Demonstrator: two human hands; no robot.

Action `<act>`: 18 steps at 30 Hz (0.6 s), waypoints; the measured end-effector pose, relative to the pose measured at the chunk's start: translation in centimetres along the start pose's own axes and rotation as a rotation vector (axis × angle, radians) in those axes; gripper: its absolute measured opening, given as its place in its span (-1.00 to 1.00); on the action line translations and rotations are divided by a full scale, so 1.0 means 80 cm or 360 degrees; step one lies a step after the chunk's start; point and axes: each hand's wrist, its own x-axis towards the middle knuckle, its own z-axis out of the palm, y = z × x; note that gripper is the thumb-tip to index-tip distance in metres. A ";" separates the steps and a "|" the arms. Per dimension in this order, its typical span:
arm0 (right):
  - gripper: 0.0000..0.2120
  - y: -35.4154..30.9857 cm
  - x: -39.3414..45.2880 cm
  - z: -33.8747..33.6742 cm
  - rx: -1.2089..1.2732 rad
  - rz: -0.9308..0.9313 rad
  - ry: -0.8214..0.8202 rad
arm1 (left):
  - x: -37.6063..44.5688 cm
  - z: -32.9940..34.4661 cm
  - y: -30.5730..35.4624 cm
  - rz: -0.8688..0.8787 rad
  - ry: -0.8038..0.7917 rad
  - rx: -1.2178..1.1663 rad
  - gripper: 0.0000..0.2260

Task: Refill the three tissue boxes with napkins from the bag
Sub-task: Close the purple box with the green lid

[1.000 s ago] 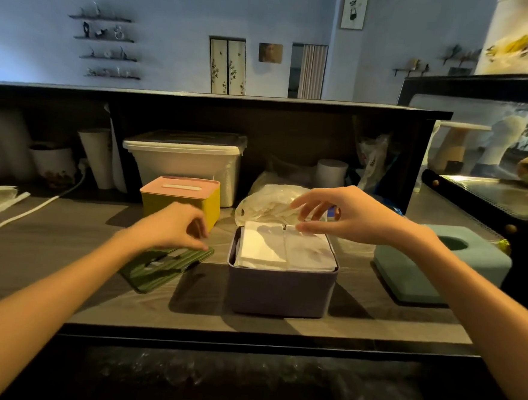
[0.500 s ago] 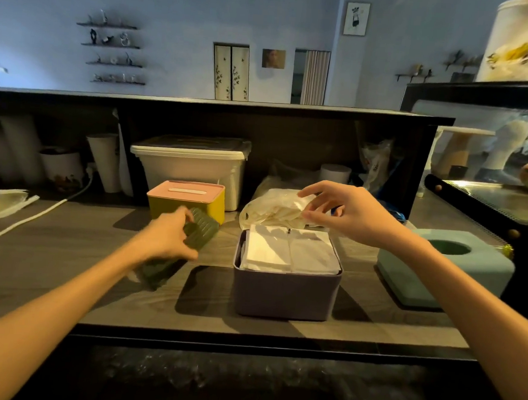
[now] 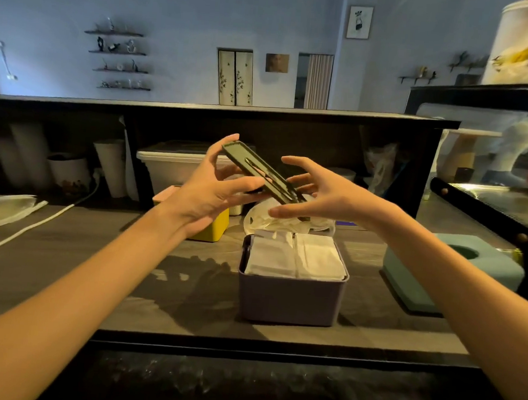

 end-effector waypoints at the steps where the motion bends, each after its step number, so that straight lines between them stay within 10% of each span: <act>1: -0.02 0.003 -0.001 -0.002 -0.0011 0.0012 -0.0035 | -0.001 0.001 -0.005 -0.0024 -0.0010 -0.0014 -0.17; 9: 0.04 0.048 -0.034 -0.022 -0.0244 0.0156 -0.0343 | 0.014 -0.010 -0.032 -0.0004 0.0112 0.1068 -0.25; 18: 0.09 0.065 -0.048 -0.012 -0.0524 0.0122 -0.0505 | 0.023 0.017 -0.096 0.0116 -0.0531 0.1800 -0.15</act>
